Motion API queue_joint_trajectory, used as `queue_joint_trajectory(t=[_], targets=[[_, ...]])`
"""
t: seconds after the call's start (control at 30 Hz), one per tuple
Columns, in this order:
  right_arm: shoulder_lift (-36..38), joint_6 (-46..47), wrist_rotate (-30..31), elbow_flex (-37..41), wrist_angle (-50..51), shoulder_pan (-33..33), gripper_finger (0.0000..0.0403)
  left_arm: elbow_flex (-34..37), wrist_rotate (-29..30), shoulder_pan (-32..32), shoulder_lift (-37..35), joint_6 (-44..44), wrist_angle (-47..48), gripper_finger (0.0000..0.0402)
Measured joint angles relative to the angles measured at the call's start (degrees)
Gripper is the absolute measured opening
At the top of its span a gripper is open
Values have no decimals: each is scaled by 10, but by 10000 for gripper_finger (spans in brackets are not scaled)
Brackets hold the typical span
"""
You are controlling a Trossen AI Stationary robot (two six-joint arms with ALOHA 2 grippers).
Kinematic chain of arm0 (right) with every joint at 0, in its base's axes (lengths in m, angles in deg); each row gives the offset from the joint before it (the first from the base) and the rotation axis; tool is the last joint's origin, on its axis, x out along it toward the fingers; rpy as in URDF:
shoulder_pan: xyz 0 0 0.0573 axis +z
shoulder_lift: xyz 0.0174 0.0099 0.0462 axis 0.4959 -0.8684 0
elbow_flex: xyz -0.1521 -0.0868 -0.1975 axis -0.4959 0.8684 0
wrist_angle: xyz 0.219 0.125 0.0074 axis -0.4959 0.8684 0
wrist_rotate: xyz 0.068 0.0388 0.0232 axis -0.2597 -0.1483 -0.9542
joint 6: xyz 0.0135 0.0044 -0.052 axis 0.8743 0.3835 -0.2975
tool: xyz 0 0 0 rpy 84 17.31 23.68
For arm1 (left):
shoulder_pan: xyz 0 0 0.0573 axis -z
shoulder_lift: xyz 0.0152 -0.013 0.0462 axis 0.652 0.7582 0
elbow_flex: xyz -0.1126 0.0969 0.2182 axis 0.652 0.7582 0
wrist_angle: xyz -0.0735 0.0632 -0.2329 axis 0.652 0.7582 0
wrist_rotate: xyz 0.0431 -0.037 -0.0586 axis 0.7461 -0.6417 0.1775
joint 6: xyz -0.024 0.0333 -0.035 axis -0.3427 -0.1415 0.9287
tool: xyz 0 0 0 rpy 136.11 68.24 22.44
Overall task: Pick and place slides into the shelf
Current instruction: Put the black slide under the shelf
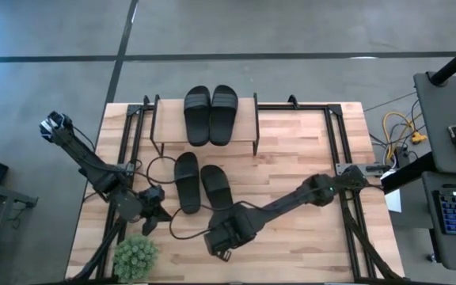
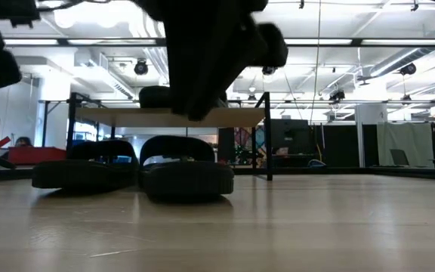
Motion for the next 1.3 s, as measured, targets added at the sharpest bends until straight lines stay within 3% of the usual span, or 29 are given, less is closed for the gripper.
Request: queue_joint_trajectory(t=[0.07, 0.17, 0.37, 0.67, 1.1, 1.3], targets=[[0, 15, -18, 9, -15, -6, 32, 0, -1, 1, 4, 33, 34, 10], [-1, 40, -50, 29, -59, -13, 14, 0, -2, 7, 9, 75, 83, 10], [-1, 170, -70, 68, -82, -23, 9, -2, 6, 47, 3, 114, 107, 10], [15, 249, -69, 79, -110, -14, 8, -2, 99, 122, -17, 146, 107, 10], [20, 361, -58, 126, -106, -29, 8, -2, 112, 128, -19, 146, 110, 10], [20, 355, -54, 156, -146, -37, 8, -2, 126, 128, -19, 145, 133, 10]])
